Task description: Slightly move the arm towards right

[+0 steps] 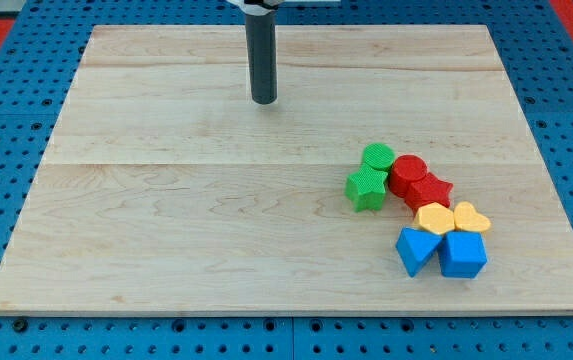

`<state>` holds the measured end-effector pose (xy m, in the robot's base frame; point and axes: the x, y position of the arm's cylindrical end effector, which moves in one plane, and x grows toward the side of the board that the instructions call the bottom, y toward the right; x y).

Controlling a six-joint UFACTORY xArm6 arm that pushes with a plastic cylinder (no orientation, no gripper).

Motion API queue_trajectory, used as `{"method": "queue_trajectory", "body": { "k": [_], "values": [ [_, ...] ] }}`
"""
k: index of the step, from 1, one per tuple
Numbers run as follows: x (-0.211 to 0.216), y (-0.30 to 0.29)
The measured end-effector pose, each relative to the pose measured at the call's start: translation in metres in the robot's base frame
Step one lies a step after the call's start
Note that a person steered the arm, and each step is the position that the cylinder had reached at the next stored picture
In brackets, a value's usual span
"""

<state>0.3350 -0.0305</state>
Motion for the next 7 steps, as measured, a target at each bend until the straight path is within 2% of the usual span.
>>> {"method": "queue_trajectory", "body": {
  "k": [7],
  "values": [
    [-0.008, 0.01]
  ]
}}
